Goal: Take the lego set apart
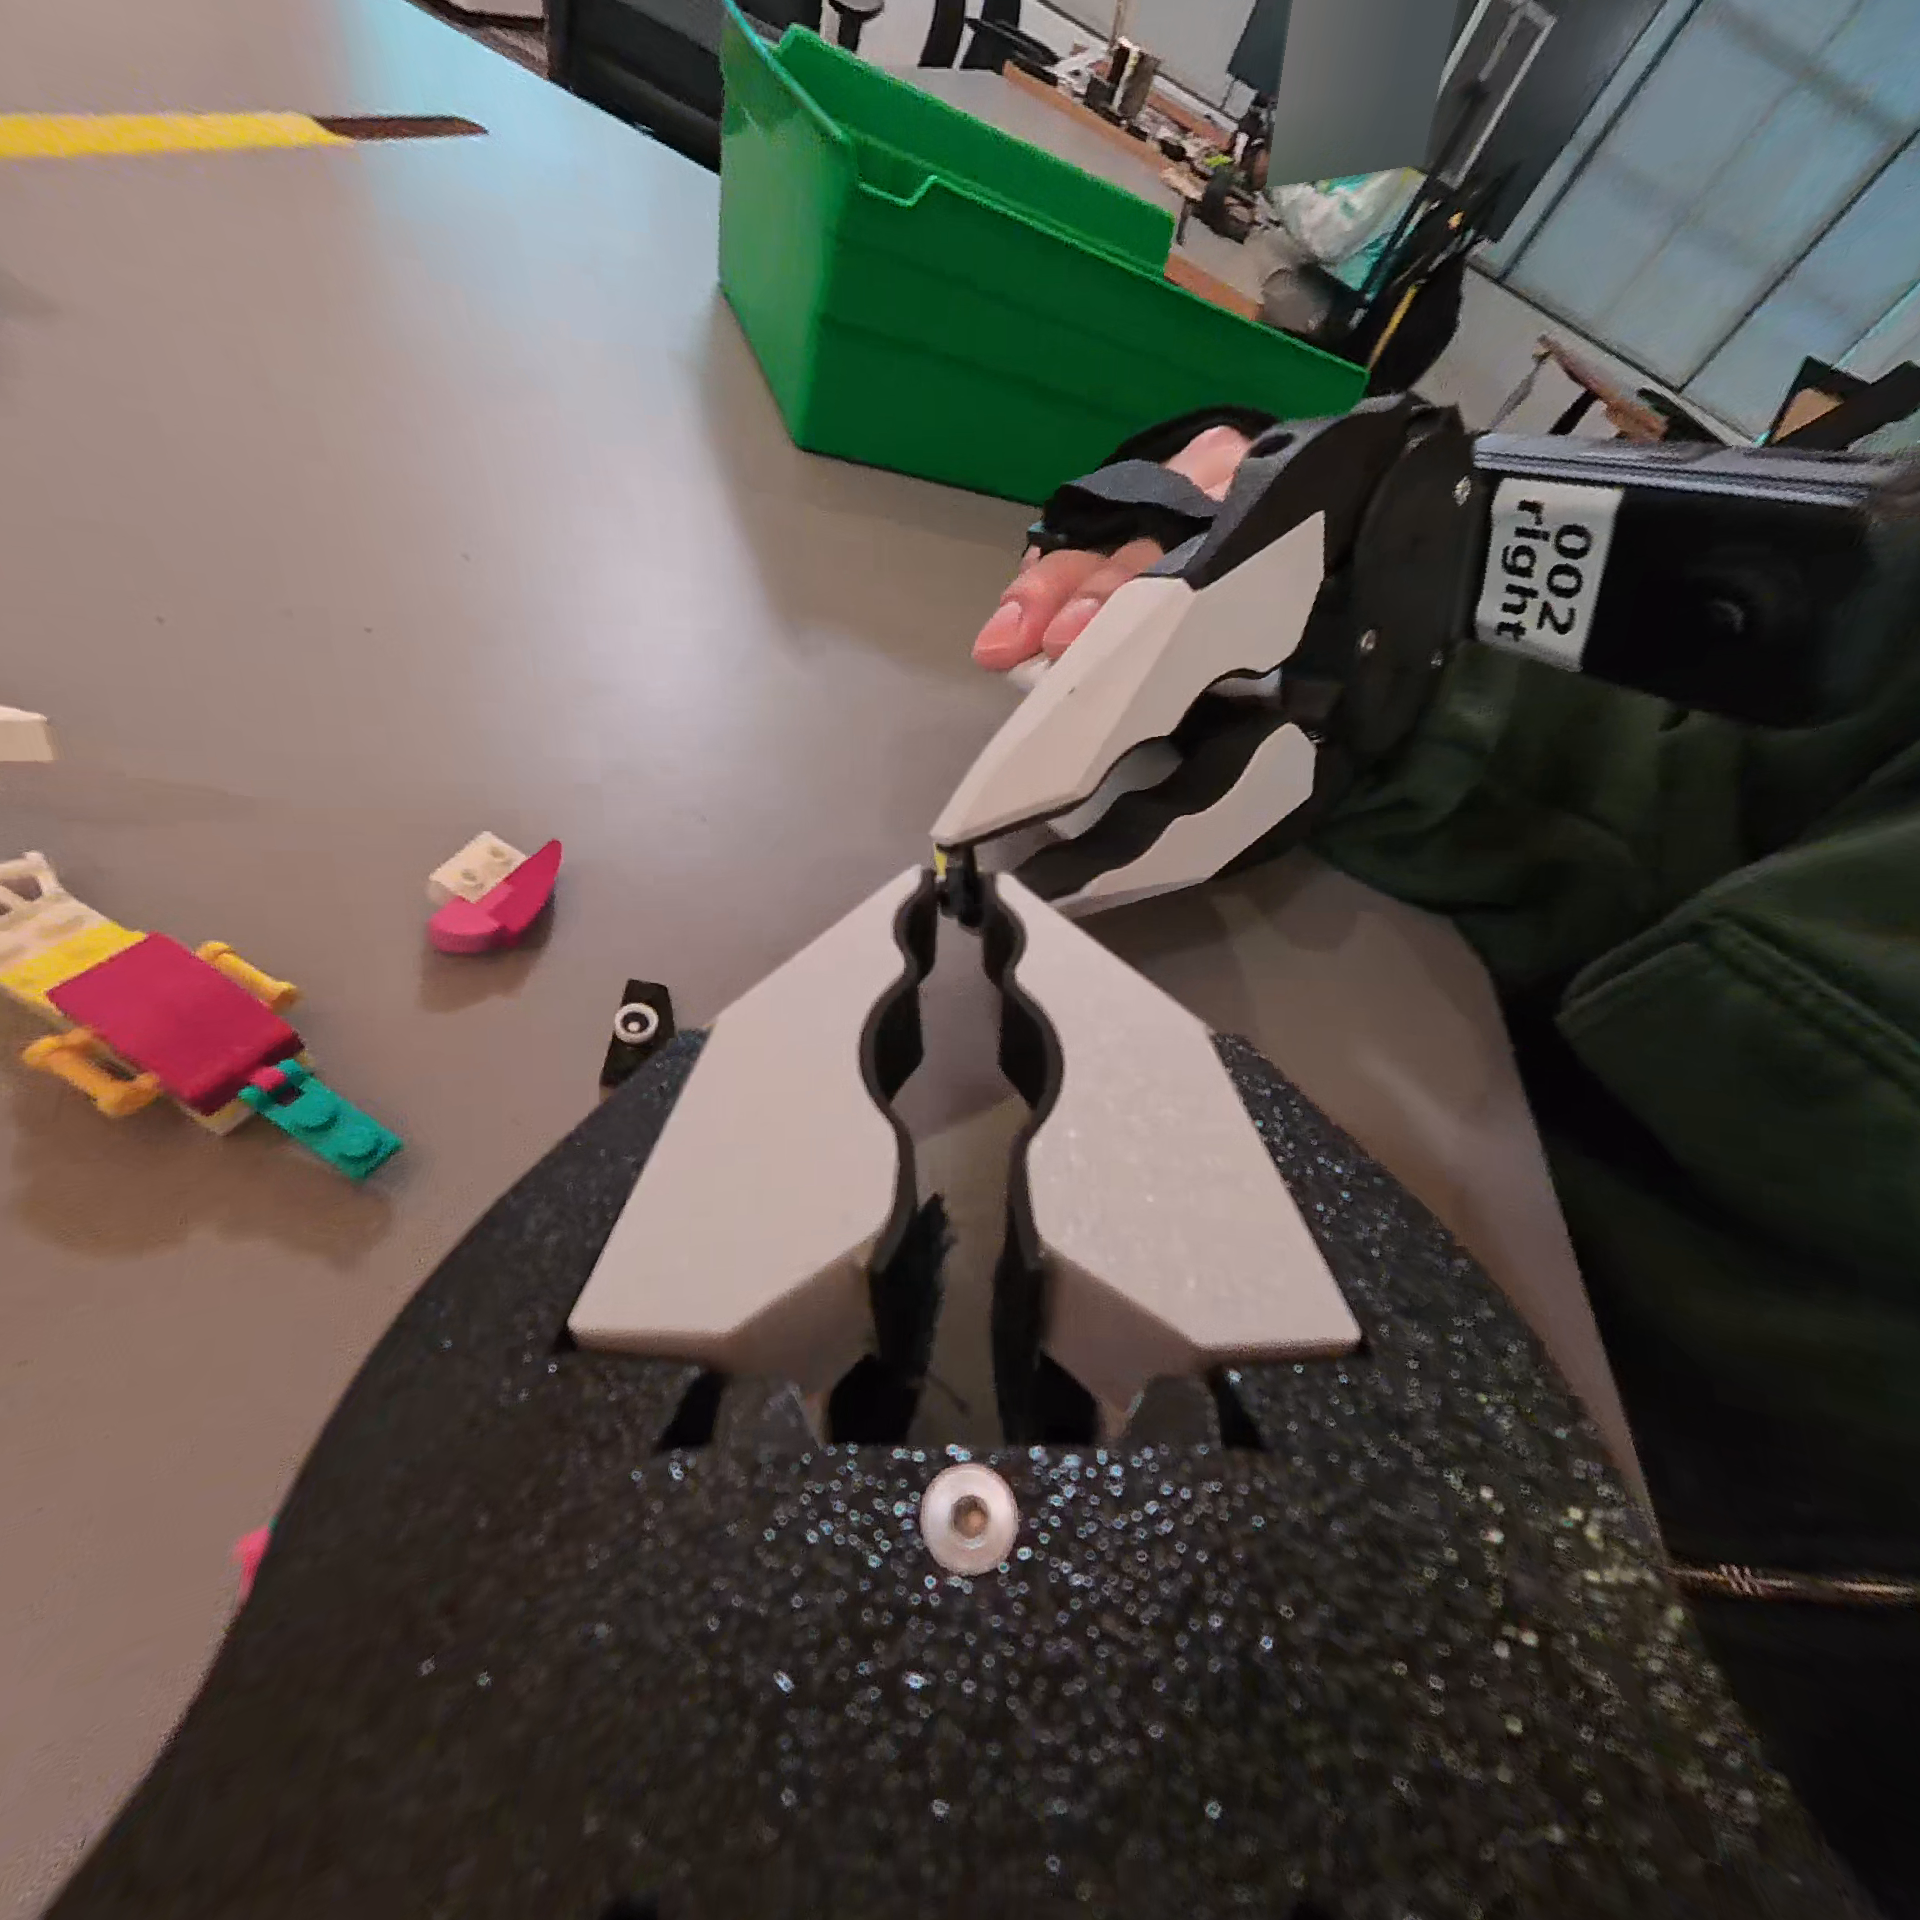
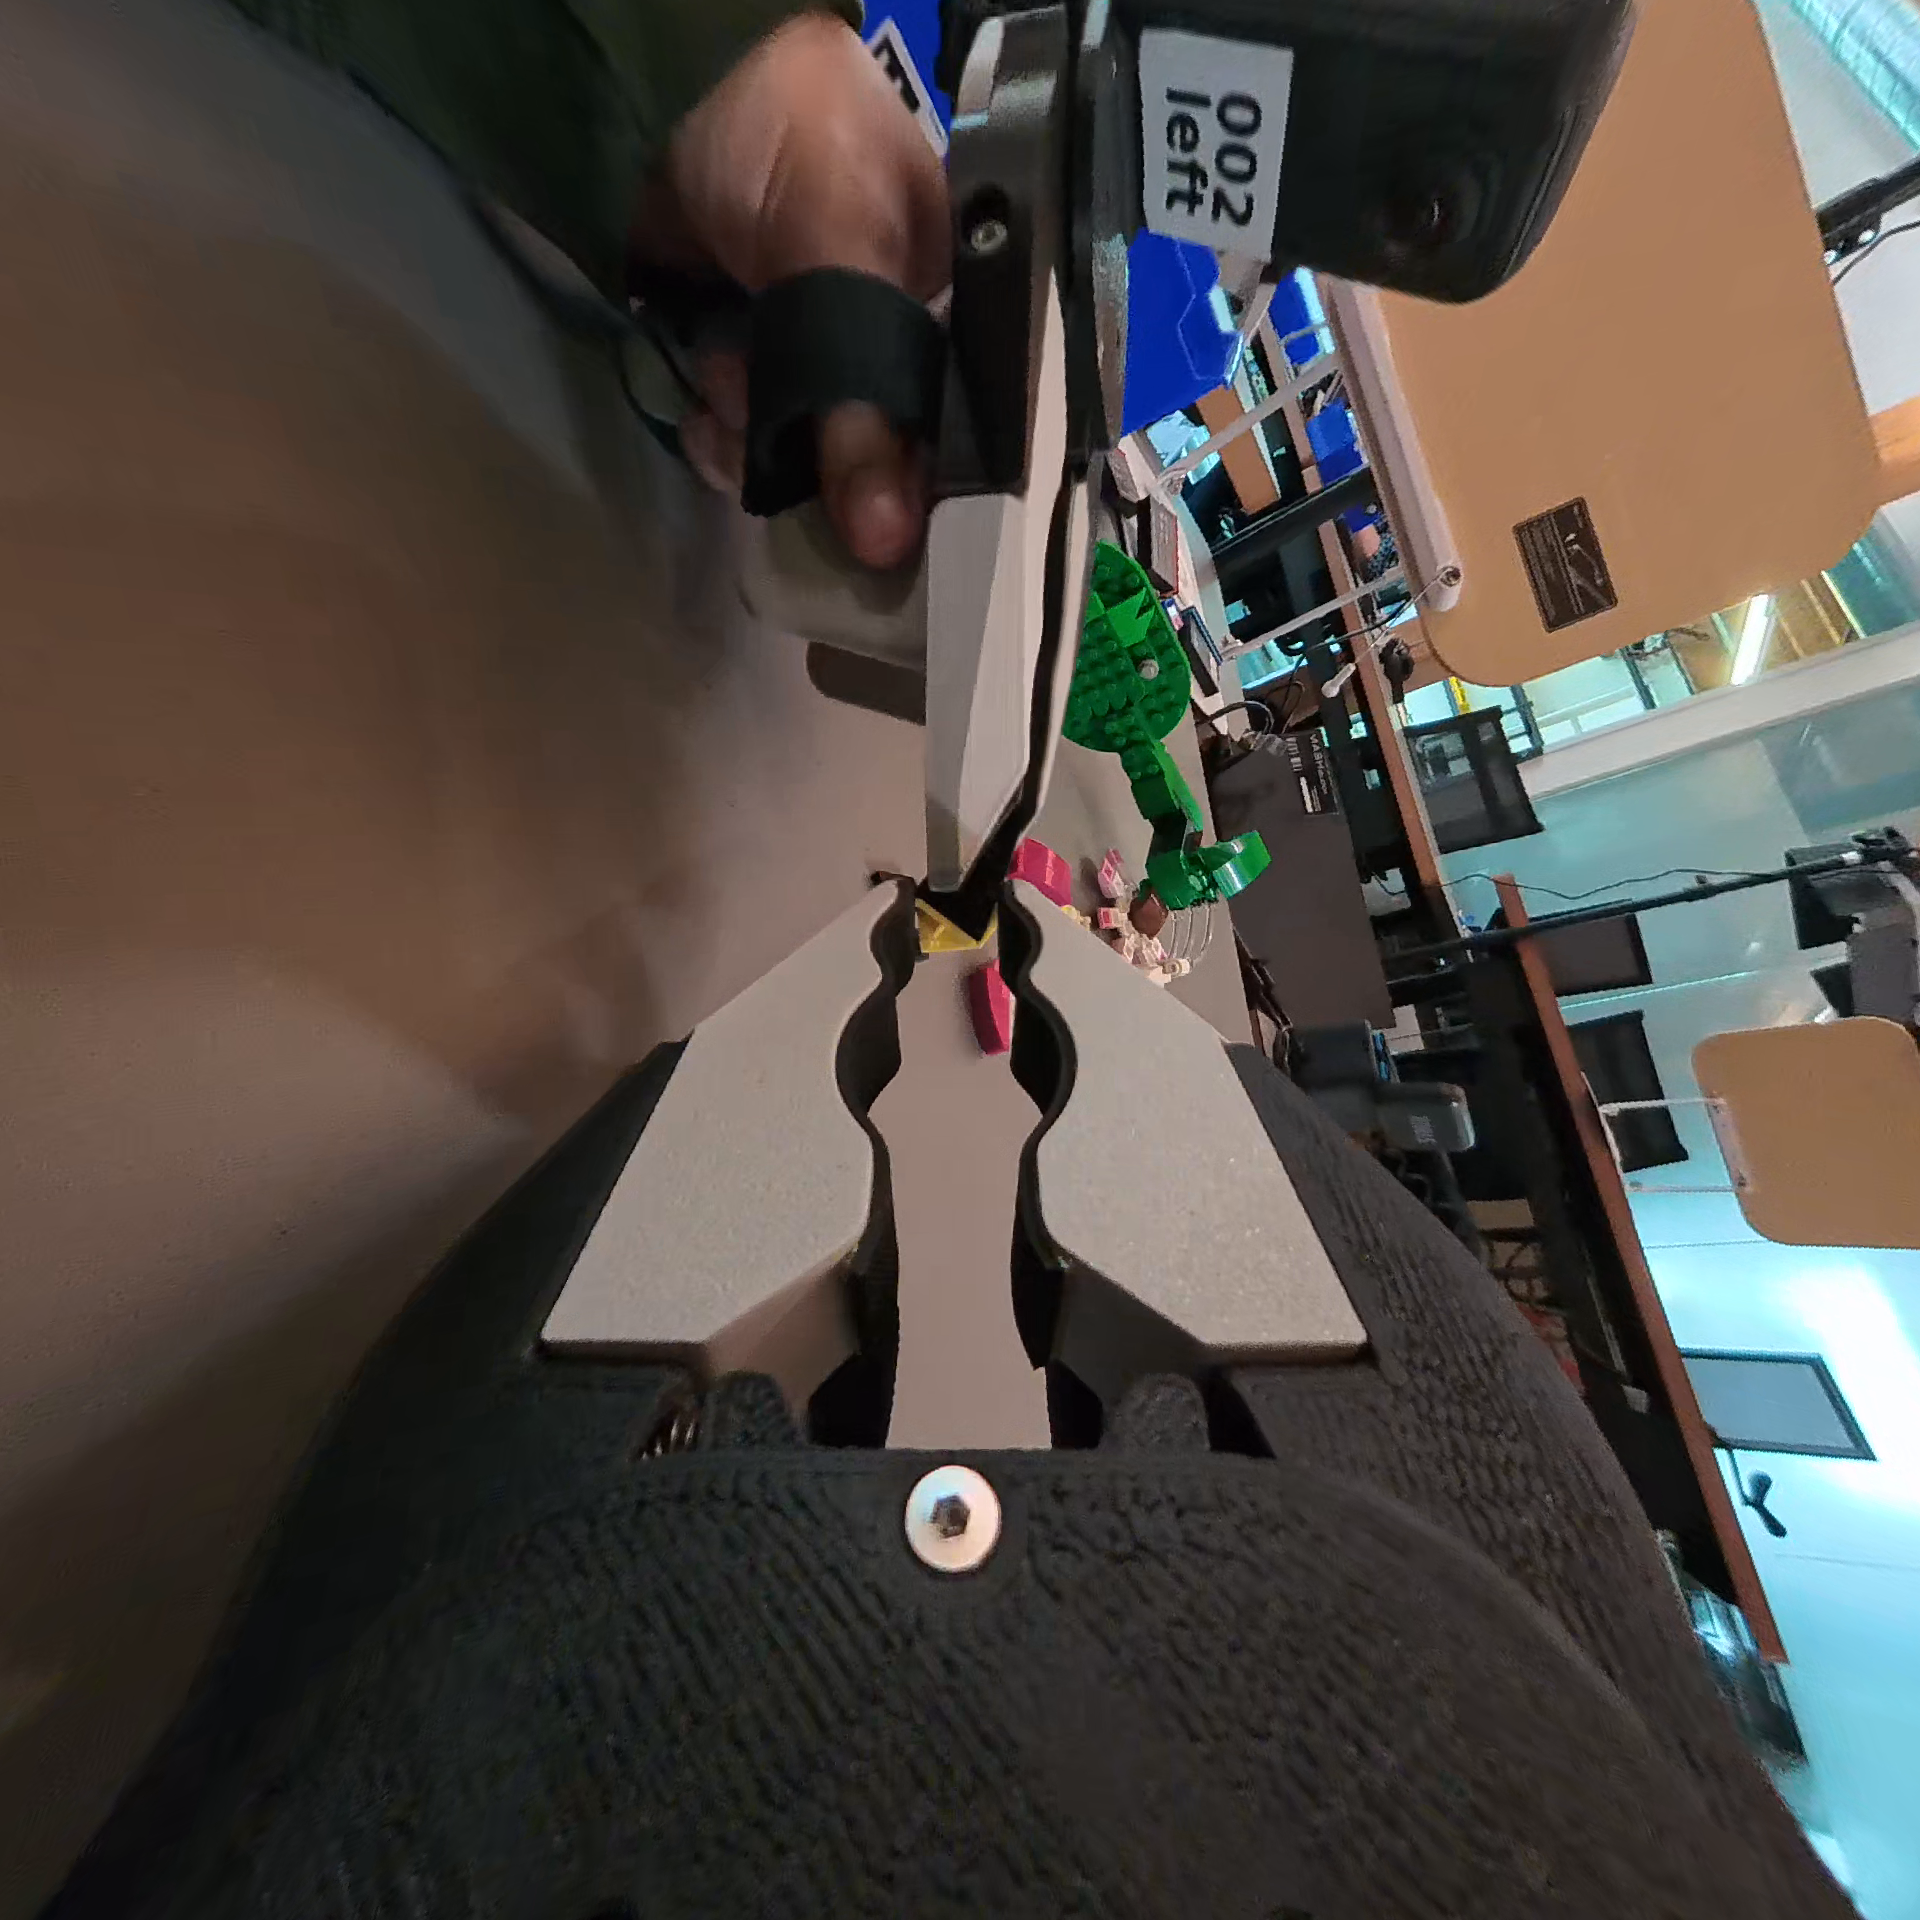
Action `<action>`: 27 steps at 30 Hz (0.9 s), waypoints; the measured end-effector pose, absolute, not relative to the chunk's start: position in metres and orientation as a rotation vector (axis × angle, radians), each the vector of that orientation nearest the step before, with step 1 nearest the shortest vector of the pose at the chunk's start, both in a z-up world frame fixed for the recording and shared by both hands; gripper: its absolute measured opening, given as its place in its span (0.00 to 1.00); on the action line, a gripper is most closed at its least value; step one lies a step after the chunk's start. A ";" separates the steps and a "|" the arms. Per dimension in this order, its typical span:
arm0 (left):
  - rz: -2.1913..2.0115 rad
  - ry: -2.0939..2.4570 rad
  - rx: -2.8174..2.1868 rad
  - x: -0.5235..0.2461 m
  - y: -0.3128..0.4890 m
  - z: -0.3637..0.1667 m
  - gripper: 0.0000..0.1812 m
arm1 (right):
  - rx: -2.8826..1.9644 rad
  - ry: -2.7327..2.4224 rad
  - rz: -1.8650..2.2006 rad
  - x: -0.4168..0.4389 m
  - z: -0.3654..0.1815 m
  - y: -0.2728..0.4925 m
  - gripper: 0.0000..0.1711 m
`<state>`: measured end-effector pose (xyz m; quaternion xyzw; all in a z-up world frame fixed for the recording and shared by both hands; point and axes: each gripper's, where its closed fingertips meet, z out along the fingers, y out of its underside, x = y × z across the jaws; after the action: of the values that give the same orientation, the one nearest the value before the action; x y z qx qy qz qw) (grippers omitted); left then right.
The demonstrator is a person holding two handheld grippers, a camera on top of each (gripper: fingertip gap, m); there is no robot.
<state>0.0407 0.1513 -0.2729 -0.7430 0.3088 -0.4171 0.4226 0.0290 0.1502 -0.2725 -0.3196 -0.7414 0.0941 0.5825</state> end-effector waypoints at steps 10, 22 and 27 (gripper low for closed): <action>-1.214 0.729 -1.644 0.043 0.144 -0.241 0.02 | -1.234 -1.363 1.344 0.036 -0.230 0.141 0.07; -1.388 0.700 -1.525 0.043 0.133 -0.220 0.02 | -1.228 -1.343 1.521 0.037 -0.225 0.131 0.01; -1.400 0.706 -1.516 0.043 0.132 -0.219 0.02 | -1.232 -1.314 1.619 0.039 -0.222 0.129 0.02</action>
<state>0.0434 0.1316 -0.2187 -0.6165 0.2869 -0.5692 0.4621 0.0390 0.1288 -0.2217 -0.4760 -0.5079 0.6256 0.3523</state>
